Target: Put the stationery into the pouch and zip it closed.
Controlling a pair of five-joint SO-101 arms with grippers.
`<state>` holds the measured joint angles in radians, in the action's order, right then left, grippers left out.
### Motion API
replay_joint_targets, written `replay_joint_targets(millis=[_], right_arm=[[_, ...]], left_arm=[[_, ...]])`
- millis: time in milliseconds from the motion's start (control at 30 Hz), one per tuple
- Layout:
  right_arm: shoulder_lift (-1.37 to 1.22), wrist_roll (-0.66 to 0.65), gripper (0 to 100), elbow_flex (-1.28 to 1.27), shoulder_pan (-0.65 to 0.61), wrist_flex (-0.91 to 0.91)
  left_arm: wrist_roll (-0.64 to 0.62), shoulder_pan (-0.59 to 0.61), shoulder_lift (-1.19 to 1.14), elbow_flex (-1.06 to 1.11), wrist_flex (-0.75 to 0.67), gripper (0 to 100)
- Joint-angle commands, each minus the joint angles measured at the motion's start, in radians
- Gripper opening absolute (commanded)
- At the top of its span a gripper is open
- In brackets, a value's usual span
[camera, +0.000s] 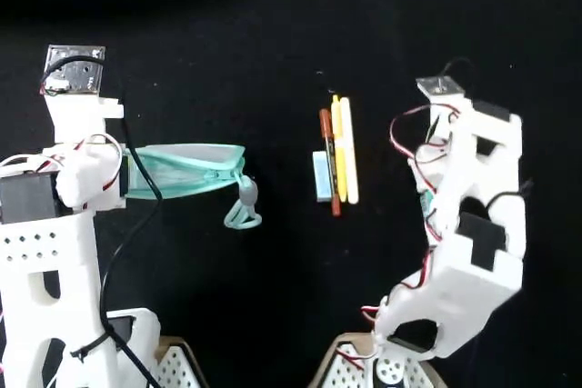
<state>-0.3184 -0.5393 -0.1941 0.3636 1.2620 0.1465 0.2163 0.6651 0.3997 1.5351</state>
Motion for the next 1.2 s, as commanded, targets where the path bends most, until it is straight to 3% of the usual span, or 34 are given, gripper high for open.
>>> replay_joint_targets(millis=[0, 333, 467, 600, 900, 1167], right_arm=[[-0.048, -0.006, 15.6, 0.076, -0.057, 0.009], [-0.182, -0.026, 15.1, 0.174, -0.037, 0.011], [-0.179, -0.092, 0.5, 0.182, -0.006, -0.002], [-0.130, -0.092, 1.2, 0.220, 0.046, 0.018], [0.392, -0.092, 1.2, 0.045, 0.012, 0.098], [1.043, 0.112, 1.2, -0.240, -0.275, -0.003]], left_arm=[[-0.006, 0.021, -0.008, 0.031, 0.009, 3], [-0.006, 0.021, -0.008, 0.031, 0.009, 3], [-0.006, 0.021, -0.008, 0.031, 0.009, 3], [-0.006, 0.021, -0.008, 0.031, 0.009, 3], [-0.009, 0.013, -0.009, 0.050, 0.008, 3], [-0.011, 0.013, -0.009, 0.079, -0.020, 3]])
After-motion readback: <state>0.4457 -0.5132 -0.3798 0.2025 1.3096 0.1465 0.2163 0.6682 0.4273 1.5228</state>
